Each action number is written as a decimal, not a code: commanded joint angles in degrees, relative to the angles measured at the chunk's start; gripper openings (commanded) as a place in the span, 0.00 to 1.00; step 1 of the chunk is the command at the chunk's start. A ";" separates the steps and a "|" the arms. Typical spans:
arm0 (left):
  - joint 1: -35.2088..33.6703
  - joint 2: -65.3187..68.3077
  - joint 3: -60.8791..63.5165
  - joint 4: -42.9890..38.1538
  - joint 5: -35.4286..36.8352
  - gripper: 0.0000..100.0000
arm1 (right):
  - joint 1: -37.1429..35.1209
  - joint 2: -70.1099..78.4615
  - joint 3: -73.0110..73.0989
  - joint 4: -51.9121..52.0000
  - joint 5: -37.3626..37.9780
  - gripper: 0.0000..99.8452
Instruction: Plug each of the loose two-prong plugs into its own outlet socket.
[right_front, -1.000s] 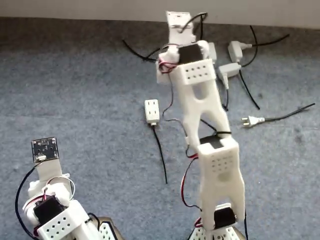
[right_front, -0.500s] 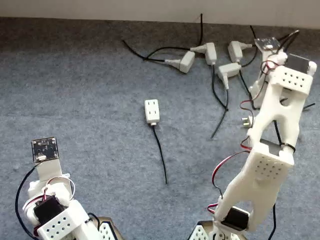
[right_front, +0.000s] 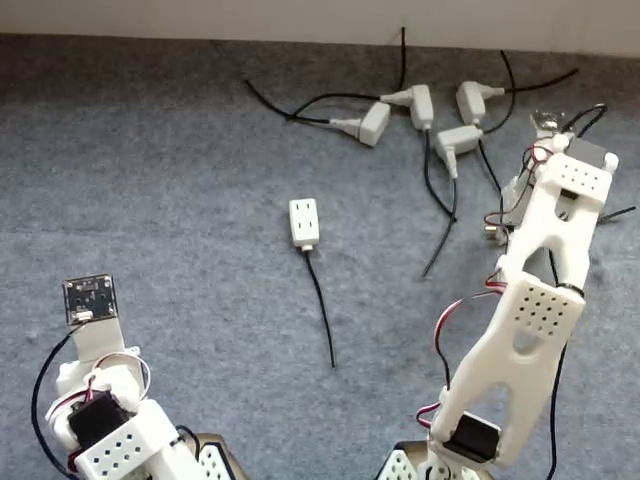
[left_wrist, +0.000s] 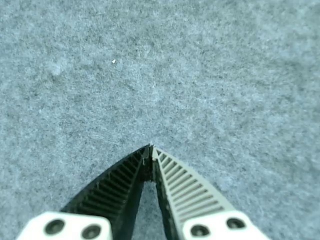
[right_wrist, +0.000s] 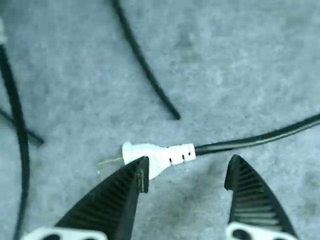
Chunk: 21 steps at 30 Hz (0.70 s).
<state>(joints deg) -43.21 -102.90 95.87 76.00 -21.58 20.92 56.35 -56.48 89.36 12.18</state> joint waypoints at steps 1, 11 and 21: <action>0.66 -0.13 -0.13 0.00 0.09 0.01 | -1.63 0.75 -7.78 4.79 -11.78 0.25; 0.66 -0.13 -0.13 0.00 0.09 0.01 | -3.38 1.63 -18.42 10.59 -31.91 0.25; 0.66 -0.13 -0.13 0.00 0.09 0.01 | -1.80 7.78 -14.46 9.10 -47.65 0.24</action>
<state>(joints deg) -43.21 -102.90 95.87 76.00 -21.58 18.64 63.82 -70.81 98.24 -31.69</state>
